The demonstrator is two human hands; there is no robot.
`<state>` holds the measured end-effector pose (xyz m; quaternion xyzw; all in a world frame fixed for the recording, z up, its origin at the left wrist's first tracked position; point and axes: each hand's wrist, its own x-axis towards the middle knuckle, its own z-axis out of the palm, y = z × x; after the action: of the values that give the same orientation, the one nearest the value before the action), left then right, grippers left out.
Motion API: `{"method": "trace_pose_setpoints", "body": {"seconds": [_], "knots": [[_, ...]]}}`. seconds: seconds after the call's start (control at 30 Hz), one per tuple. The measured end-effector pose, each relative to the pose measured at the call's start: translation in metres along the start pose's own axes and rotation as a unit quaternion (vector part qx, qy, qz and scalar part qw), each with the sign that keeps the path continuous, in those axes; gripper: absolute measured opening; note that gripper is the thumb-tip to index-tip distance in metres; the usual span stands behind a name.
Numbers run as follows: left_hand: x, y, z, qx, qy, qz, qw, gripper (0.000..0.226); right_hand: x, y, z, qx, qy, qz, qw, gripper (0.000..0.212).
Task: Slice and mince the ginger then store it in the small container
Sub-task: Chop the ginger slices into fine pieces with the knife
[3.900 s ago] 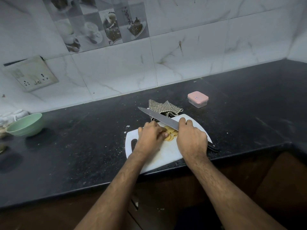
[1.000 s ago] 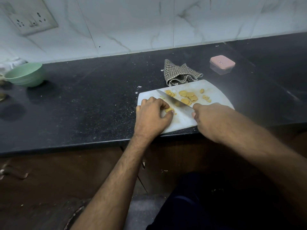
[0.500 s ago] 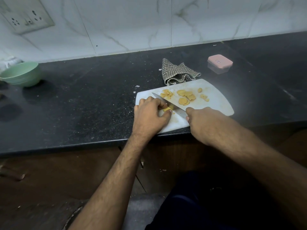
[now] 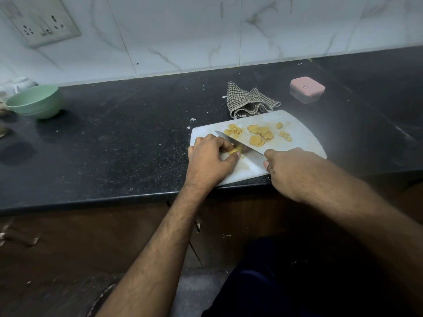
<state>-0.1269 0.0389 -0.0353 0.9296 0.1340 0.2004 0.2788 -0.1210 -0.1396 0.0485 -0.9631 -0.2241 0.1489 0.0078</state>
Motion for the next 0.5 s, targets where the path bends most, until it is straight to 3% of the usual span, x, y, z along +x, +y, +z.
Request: {"method": "trace_pose_setpoints", "body": {"seconds": [0.3, 0.4, 0.5], "knots": [[0.0, -0.003, 0.001, -0.009, -0.001, -0.009, 1.0, 0.017, 0.003, -0.006, 0.014, -0.013, 0.02, 0.008, 1.0, 0.013], [-0.001, -0.001, -0.001, -0.01, -0.005, -0.01, 1.0, 0.015, 0.005, -0.003, 0.015, -0.003, 0.032, 0.002, 0.999, 0.004], [0.0, 0.0, -0.002, -0.012, -0.009, -0.009, 1.0, 0.013, 0.0, 0.001, 0.008, 0.019, 0.025, 0.002, 1.0, 0.014]]}}
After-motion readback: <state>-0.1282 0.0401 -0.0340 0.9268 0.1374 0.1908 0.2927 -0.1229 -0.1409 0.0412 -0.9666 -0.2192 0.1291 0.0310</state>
